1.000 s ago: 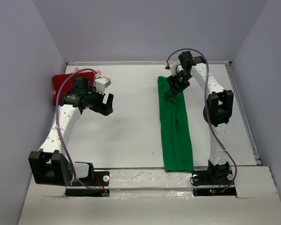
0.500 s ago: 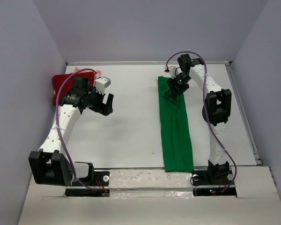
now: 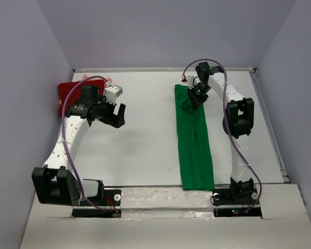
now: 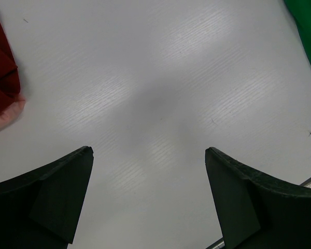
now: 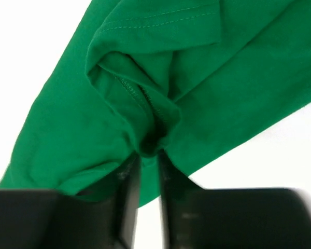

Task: Fold and stack the t-shirts
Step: Rotate the tshirt 90 degrees

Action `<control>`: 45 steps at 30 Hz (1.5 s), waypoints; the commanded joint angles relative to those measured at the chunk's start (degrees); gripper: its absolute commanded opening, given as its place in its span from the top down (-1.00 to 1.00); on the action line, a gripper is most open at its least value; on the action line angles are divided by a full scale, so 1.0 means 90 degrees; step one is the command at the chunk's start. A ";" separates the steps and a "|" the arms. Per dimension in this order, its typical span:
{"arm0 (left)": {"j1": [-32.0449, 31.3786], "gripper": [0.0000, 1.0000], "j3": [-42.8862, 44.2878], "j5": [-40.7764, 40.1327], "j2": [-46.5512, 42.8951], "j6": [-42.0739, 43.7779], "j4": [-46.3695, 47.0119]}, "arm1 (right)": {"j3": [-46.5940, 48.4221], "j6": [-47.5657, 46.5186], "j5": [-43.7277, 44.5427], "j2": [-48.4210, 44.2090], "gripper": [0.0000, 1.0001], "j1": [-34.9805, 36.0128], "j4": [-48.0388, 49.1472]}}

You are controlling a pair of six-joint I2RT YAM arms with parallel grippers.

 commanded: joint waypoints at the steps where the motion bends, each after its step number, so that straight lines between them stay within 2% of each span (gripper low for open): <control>1: 0.0039 -0.98 -0.0029 0.0097 -0.0200 0.0039 0.0023 | 0.0186 0.0011 0.0008 0.0034 0.99 0.0046 0.0107; 12: 0.0049 -0.98 -0.0029 0.0106 -0.0239 0.0030 0.0014 | 0.0031 0.0020 -0.0206 -0.0366 1.00 0.0046 0.0049; 23: 0.0059 -0.98 0.0010 0.0126 -0.0230 0.0020 0.0004 | -0.0946 -0.0204 -0.0890 -0.1186 1.00 0.0046 -0.0117; 30: 0.0059 -0.98 0.0020 0.0145 -0.0210 0.0020 0.0023 | -0.1493 -0.0263 -0.0969 -0.1324 1.00 0.0104 -0.0039; 37: 0.0059 -0.98 -0.0009 0.0165 -0.0210 0.0020 0.0023 | -0.1445 -0.0253 -0.1105 -0.1197 1.00 0.0163 -0.0107; 45: 0.0059 -0.98 -0.0058 0.0145 -0.0269 0.0020 0.0053 | -0.0606 -0.0253 -0.1389 -0.0505 1.00 0.0523 -0.0488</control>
